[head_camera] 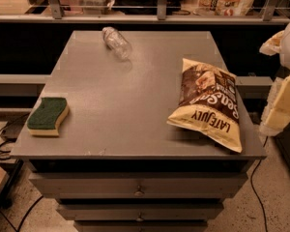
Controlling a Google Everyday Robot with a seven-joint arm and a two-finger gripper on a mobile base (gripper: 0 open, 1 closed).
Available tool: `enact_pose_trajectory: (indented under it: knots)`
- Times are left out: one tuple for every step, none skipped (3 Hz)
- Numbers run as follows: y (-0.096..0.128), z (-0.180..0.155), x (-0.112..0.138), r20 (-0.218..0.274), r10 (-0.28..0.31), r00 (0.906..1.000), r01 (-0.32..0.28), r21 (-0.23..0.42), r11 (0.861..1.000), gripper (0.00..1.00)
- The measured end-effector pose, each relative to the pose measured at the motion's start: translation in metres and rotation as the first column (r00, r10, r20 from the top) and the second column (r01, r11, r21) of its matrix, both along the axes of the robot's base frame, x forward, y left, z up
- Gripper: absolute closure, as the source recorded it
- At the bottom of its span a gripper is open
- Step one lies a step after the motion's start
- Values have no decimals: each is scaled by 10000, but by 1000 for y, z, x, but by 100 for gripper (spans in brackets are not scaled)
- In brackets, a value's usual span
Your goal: Pick water bottle
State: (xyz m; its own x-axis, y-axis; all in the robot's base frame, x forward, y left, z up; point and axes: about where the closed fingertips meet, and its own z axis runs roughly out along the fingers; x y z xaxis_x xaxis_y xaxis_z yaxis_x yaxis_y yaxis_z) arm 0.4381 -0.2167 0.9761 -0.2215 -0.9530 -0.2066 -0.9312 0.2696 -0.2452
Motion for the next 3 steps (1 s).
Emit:
enact_pose_trajectory:
  knots:
    - [0,0,0,0,0,10000,0,0,10000,0]
    - [10,0,6,34,228,9997,-230,397,9989,0]
    - [64,4,48,593,1275,9901,-1383,2446,9597,0]
